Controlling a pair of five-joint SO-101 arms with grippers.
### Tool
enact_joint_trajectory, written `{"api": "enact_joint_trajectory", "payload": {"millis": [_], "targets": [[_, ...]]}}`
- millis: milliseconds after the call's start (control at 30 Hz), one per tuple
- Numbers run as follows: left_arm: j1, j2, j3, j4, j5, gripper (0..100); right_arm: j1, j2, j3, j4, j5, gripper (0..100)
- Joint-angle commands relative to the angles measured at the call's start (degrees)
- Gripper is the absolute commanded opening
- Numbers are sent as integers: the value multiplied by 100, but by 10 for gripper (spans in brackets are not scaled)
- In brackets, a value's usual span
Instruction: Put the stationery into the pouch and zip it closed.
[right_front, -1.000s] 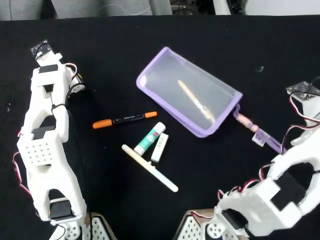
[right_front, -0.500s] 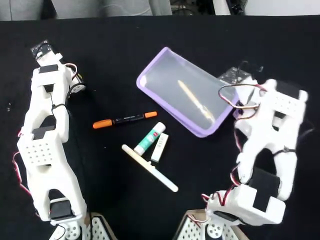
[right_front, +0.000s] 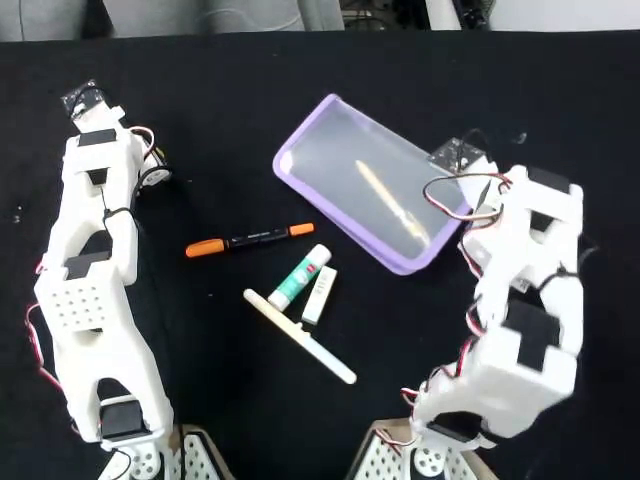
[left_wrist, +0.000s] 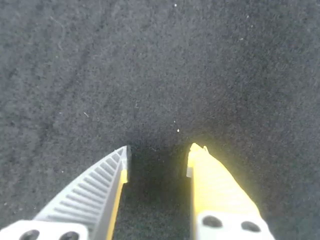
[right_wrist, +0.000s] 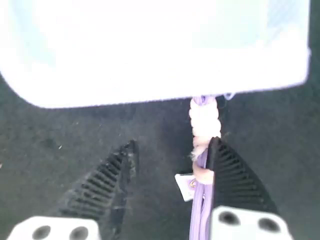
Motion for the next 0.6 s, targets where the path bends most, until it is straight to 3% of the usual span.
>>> {"api": "enact_joint_trajectory", "payload": {"millis": [0, 133, 300, 567], "targets": [[-57, 44, -101, -185, 62, 198, -88, 602, -637, -105, -70, 226], [-48, 44, -101, -185, 62, 198, -62, 1015, -1042, -62, -79, 203], [-48, 44, -101, -185, 62, 198, -62, 1024, -1332, 202, -114, 6], [-48, 44, -101, -185, 62, 198, -70, 892, -1516, 281, -114, 11]]}}
